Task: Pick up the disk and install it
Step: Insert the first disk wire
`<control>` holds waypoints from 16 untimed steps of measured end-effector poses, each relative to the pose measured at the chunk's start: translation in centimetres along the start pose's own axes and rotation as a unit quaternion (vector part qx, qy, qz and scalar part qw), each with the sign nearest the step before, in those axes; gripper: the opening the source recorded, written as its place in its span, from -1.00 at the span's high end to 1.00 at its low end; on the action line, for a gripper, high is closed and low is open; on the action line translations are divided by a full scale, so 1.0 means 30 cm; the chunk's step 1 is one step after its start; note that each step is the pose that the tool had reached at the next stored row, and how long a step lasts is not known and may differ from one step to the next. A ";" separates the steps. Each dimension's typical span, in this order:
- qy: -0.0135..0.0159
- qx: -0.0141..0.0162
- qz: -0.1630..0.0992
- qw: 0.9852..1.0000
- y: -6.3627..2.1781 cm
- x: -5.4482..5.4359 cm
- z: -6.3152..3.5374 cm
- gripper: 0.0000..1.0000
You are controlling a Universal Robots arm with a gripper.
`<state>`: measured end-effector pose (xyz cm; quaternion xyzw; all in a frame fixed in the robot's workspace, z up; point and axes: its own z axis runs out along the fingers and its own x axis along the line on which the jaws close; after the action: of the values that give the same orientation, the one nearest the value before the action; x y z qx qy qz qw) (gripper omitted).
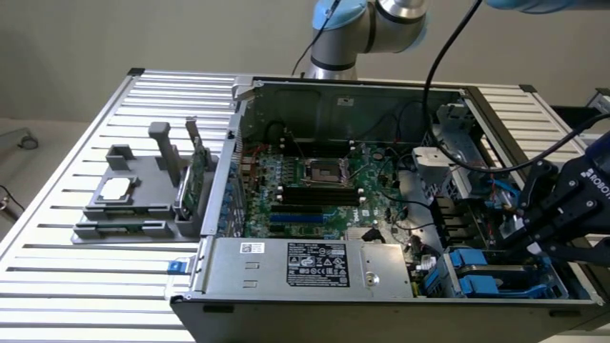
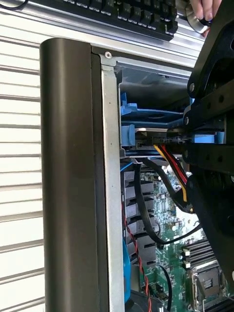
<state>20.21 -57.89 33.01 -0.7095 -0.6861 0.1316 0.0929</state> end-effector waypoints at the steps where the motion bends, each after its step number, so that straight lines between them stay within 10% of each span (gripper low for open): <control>1: -0.001 0.000 -0.002 1.000 0.000 0.000 0.000 0.66; 16: -0.004 -0.001 -0.011 1.000 -0.003 0.008 0.000 0.66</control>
<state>20.13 -57.63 33.01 -0.7012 -0.6946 0.1327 0.0913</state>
